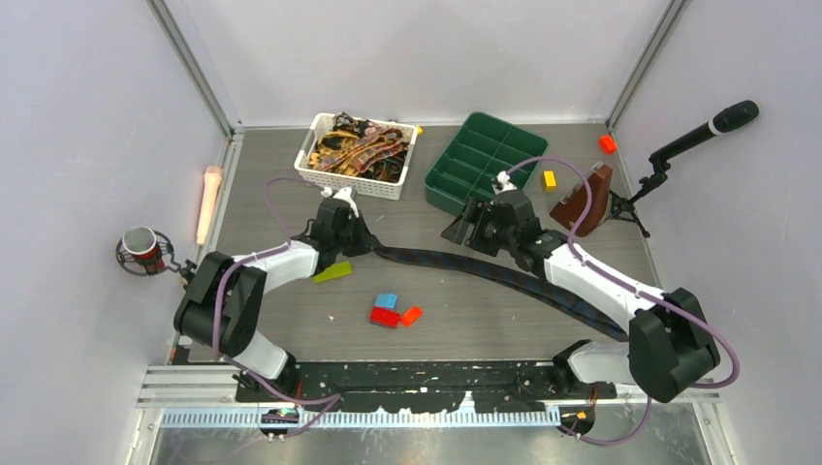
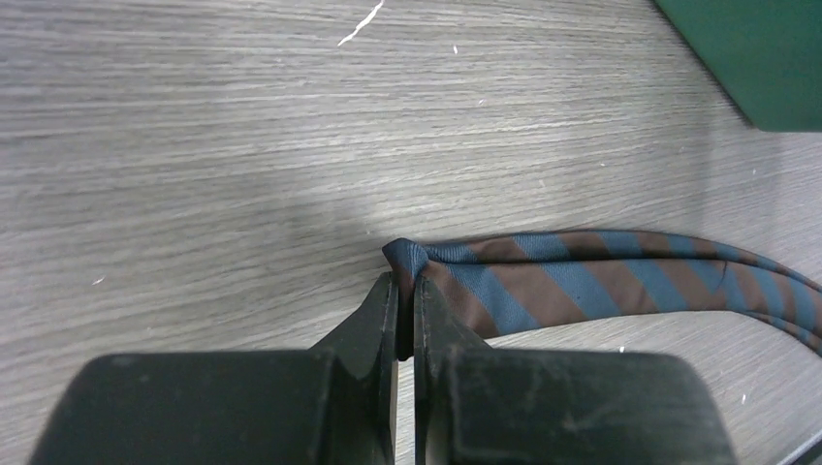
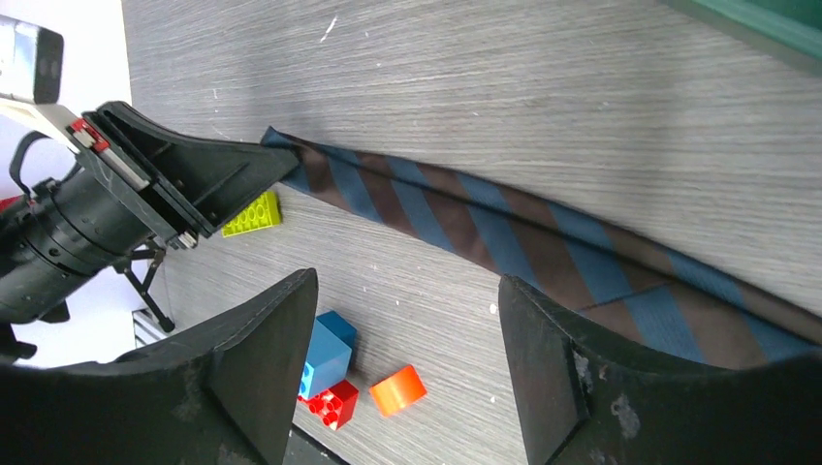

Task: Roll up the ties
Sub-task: Roll the tie at the center of the board.

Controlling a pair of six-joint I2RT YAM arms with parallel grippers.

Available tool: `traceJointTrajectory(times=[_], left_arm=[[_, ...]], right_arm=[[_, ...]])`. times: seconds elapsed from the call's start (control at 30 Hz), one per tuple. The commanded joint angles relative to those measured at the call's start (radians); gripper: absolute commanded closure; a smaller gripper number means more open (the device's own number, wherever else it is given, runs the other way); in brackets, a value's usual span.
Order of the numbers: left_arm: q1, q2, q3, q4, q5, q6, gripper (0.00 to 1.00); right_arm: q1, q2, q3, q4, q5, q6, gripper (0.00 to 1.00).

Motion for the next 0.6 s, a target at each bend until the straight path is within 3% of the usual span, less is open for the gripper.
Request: traceJointTrajectory(times=[0.0,0.23,0.37,0.5,0.57], left_arm=[[-0.008,-0.056,-0.037,0.044,-0.087,-0.027,1.00],[-0.008,-0.072,-0.063,0.120,-0.086,-0.018,1.00],[-0.008,-0.073,-0.052,0.122,-0.086,-0.002,1.00],[-0.008,-0.063,-0.053,0.148,-0.085,0.016,1.00],[-0.008,-0.056,-0.062,0.168,-0.085,0.021,0.95]], right_arm=[[0.030,0.047,0.069,0.101,0.004,-0.024,0.28],[0.092,0.178,0.150,0.162,-0.008,-0.042,0.43],[0.116,0.254,0.182,0.220,-0.036,-0.032,0.62],[0.148,0.344,0.223,0.263,-0.114,-0.028,0.72],[0.164,0.384,0.237,0.283,-0.132,-0.024,0.80]])
